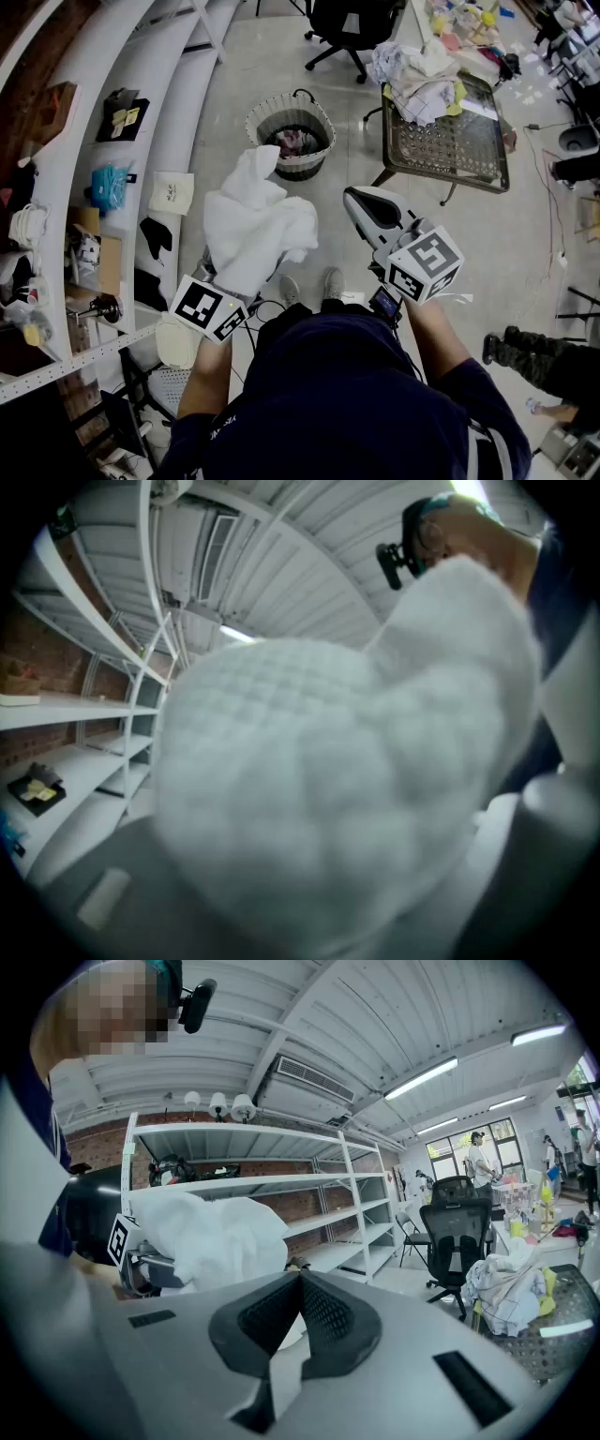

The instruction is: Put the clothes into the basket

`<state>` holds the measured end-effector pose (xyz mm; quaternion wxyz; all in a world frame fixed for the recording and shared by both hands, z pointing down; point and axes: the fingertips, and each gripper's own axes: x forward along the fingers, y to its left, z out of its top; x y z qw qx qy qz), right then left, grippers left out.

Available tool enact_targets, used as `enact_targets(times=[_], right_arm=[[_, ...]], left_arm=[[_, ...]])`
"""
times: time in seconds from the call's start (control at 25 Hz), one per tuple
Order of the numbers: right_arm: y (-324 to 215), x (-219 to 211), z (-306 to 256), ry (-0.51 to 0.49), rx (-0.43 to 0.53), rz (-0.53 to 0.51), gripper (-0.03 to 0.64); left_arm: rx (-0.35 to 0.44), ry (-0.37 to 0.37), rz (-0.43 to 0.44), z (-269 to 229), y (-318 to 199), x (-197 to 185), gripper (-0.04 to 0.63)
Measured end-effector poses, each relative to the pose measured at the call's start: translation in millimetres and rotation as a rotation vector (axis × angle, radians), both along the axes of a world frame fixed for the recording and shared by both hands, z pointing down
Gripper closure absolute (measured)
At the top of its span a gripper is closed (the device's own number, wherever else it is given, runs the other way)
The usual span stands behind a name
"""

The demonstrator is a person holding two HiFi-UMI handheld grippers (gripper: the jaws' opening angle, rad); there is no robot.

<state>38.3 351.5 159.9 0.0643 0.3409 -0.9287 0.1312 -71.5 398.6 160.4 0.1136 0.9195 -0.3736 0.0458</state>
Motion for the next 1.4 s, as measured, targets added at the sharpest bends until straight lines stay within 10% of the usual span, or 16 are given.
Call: enact_targets(times=[1.4], right_arm=[[-16.4, 78.7, 1.4, -0.08, -0.005, -0.016, 0.611]], left_arm=[[0.017, -0.027, -0.093, -3.8, -15.1, 41.2, 0.348]])
